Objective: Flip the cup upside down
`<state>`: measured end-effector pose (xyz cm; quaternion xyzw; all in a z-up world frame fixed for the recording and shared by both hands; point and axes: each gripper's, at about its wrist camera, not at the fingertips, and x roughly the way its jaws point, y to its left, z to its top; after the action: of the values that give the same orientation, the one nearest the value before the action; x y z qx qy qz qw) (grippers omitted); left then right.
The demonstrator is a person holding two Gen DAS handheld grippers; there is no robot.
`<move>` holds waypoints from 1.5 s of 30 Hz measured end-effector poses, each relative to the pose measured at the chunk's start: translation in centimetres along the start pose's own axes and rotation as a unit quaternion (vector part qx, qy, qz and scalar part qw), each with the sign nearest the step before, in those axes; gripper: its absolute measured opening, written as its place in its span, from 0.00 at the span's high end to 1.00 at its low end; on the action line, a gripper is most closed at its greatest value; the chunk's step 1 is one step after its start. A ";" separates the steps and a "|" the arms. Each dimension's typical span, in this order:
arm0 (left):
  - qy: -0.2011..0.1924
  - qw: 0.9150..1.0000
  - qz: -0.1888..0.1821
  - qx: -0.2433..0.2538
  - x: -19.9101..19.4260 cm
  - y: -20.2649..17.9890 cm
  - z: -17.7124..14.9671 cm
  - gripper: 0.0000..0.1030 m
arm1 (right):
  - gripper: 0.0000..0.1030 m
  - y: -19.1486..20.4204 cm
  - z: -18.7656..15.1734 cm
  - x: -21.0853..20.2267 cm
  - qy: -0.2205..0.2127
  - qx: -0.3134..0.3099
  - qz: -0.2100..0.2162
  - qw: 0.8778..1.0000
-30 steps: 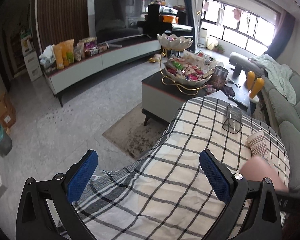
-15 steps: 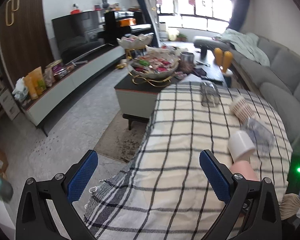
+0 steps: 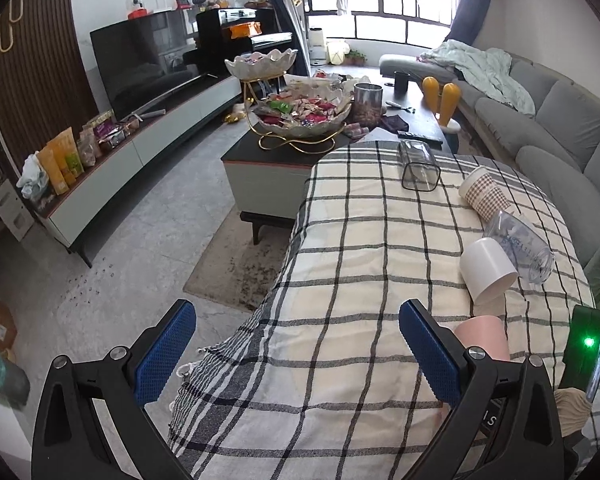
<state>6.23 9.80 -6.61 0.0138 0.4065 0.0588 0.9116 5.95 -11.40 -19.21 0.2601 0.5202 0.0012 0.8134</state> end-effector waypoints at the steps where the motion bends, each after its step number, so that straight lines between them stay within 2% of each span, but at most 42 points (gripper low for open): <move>1: 0.000 1.000 0.000 0.002 -0.1 -0.1 0.1 0.00 | 0.29 0.0 0.0 -0.1 0.002 0.001 0.001 1.000; 7: 0.014 1.000 -0.013 0.017 -0.5 -0.9 0.6 0.00 | 0.16 0.2 0.5 -2.7 -0.022 -0.010 0.007 1.000; 10: 0.030 0.999 -0.025 0.028 -0.7 -1.8 1.0 0.00 | 0.15 -0.3 1.0 -4.9 -0.043 -0.008 0.011 0.999; 14: 0.063 0.996 -0.043 0.055 -0.6 -3.9 1.4 0.00 | 0.14 -2.1 2.3 -8.7 -0.072 0.002 -0.020 0.997; 16: 0.090 0.992 -0.056 0.072 0.0 -5.5 1.5 0.00 | 0.11 -3.0 3.1 -10.3 -0.081 0.003 -0.044 0.996; 20: 0.156 0.979 -0.088 0.096 1.5 -9.1 1.6 0.00 | 0.08 -3.9 4.4 -14.2 -0.118 -0.016 -0.092 0.989; 24: 0.225 0.961 -0.092 0.132 3.1 -13.1 1.7 0.00 | 0.01 -5.7 5.3 -16.7 -0.147 -0.008 -0.120 0.982; 27: 0.277 0.944 -0.084 0.156 4.8 -15.5 1.6 0.00 | 0.01 -7.4 6.4 -16.9 -0.133 0.017 -0.120 0.984; 29: 0.321 0.930 -0.084 0.156 6.2 -16.7 1.5 0.00 | 0.01 -8.8 7.3 -16.2 -0.108 0.037 -0.112 0.987; 33: 0.408 0.896 -0.071 0.156 8.9 -18.5 0.7 0.02 | 0.01 -10.6 8.5 -14.9 -0.068 0.058 -0.098 0.991; 37: 0.455 0.873 -0.052 0.167 10.7 -19.7 0.4 0.02 | 0.01 -11.3 9.7 -13.7 -0.052 0.069 -0.079 0.993; 41: 0.485 0.855 -0.024 0.182 12.5 -20.4 0.1 0.03 | 0.01 -12.0 10.8 -12.6 -0.048 0.081 -0.066 0.993; 45: 0.515 0.833 -0.015 0.200 14.0 -21.3 -0.7 0.04 | 0.01 -12.6 11.6 -10.9 -0.031 0.092 -0.053 0.994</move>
<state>17.04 -9.72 -18.97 0.1573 0.8204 -0.0389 0.5484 7.40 -30.20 -11.62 0.3057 0.5059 -0.0972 0.8007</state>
